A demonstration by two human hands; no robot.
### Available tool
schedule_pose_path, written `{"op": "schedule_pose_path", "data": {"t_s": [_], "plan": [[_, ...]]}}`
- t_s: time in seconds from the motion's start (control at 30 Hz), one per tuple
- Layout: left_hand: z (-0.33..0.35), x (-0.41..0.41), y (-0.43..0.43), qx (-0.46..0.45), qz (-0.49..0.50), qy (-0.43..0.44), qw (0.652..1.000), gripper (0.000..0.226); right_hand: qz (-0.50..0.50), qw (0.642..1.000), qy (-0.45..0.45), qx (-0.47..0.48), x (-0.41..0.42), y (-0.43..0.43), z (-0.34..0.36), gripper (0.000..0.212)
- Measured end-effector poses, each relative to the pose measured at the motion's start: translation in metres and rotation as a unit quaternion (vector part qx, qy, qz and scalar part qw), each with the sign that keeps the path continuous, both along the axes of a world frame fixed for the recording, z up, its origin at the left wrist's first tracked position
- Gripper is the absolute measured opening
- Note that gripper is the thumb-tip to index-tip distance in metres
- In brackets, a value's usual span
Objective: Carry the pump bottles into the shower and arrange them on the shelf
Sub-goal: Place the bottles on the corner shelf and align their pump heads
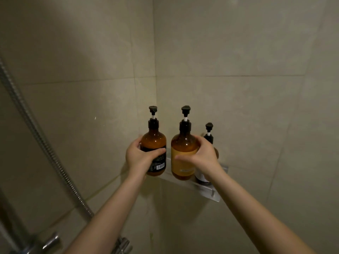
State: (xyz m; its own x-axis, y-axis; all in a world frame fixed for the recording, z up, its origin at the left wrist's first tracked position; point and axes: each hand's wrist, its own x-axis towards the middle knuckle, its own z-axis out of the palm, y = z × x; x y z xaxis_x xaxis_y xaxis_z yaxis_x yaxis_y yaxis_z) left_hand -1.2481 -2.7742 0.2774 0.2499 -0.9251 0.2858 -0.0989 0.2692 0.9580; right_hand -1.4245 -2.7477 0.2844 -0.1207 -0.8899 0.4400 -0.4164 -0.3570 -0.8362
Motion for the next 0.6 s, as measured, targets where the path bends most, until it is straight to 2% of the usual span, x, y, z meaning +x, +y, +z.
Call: {"op": "schedule_pose_path", "data": {"t_s": [0.23, 0.47, 0.6], "plan": [[-0.008, -0.017, -0.035, -0.001, 0.019, 0.004, 1.0, 0.067, -0.122, 0.992, -0.012, -0.009, 0.027, -0.024, -0.015, 0.07], [-0.029, -0.029, -0.054, 0.01, 0.049, -0.003, 0.999, 0.063, -0.159, 0.986, -0.044, 0.003, 0.041, -0.044, -0.031, 0.066], [-0.035, -0.033, -0.062, 0.006, 0.052, 0.032, 0.998, 0.065, -0.176, 0.983, -0.047, 0.013, 0.046, -0.052, -0.039, 0.064]]}}
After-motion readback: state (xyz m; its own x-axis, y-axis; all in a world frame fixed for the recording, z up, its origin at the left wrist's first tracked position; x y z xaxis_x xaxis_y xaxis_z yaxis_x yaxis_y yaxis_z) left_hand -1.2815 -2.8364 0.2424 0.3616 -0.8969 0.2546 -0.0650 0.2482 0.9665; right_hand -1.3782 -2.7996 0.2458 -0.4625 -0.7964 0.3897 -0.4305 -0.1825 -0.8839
